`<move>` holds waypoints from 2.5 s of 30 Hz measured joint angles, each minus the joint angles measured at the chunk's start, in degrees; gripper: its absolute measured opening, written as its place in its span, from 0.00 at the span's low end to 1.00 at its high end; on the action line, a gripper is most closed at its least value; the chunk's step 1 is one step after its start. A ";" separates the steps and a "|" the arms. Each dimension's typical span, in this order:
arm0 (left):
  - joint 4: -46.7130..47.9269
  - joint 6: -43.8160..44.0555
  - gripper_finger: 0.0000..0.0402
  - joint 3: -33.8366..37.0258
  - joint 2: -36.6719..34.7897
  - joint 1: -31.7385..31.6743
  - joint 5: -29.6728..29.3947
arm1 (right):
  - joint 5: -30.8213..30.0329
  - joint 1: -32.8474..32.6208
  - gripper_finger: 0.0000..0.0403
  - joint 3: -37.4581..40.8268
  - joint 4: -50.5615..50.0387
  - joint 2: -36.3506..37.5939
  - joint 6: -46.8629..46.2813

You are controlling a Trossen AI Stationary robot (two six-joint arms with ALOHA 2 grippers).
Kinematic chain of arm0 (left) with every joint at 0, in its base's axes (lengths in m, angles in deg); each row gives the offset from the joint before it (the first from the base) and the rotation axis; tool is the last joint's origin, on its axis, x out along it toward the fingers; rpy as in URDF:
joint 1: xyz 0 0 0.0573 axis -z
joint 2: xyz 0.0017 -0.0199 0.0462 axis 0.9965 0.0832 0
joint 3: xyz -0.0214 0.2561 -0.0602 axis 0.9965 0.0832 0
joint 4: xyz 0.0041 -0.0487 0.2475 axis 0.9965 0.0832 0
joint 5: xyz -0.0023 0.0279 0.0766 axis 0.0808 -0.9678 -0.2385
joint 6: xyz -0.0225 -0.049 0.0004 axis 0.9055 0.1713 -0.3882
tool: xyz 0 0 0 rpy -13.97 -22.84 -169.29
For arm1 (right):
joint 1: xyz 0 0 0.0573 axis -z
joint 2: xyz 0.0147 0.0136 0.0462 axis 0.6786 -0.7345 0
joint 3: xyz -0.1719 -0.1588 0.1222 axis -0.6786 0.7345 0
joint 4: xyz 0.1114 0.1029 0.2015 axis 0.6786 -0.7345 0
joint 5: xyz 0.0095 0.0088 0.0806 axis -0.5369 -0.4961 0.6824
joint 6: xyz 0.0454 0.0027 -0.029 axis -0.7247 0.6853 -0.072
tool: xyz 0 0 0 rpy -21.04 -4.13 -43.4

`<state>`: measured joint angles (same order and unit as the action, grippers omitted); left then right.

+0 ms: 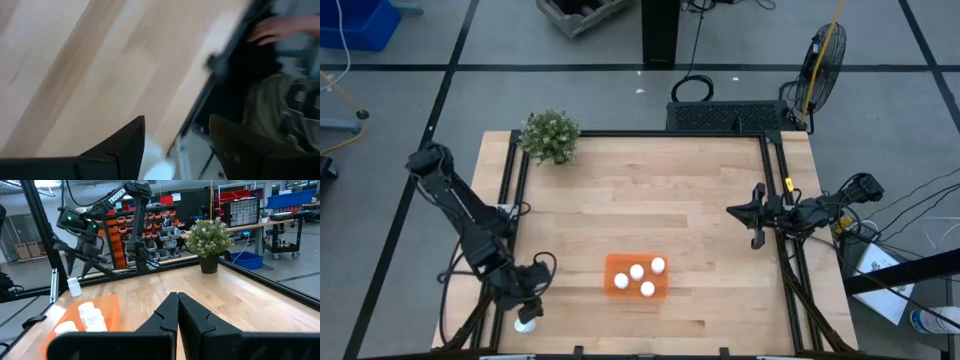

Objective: Pick and place pill bottles into a basket
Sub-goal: Put the white medicine bottle into the orange bin

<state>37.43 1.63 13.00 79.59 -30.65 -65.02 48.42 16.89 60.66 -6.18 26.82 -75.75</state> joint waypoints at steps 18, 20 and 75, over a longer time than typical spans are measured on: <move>1.08 24.04 0.56 0.02 0.01 0.14 14.12 | 0.00 0.00 0.00 0.00 0.00 -0.01 0.00; 1.60 25.13 0.56 0.02 0.01 0.11 13.57 | 0.00 -0.02 0.00 0.00 -0.01 -0.02 0.00; -2.04 39.96 0.86 0.04 5.38 4.37 15.23 | -0.02 -0.02 0.00 0.00 0.04 -0.02 0.00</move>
<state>35.40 41.59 13.04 84.97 -26.28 -49.79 48.40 16.87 60.66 -6.13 26.80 -75.75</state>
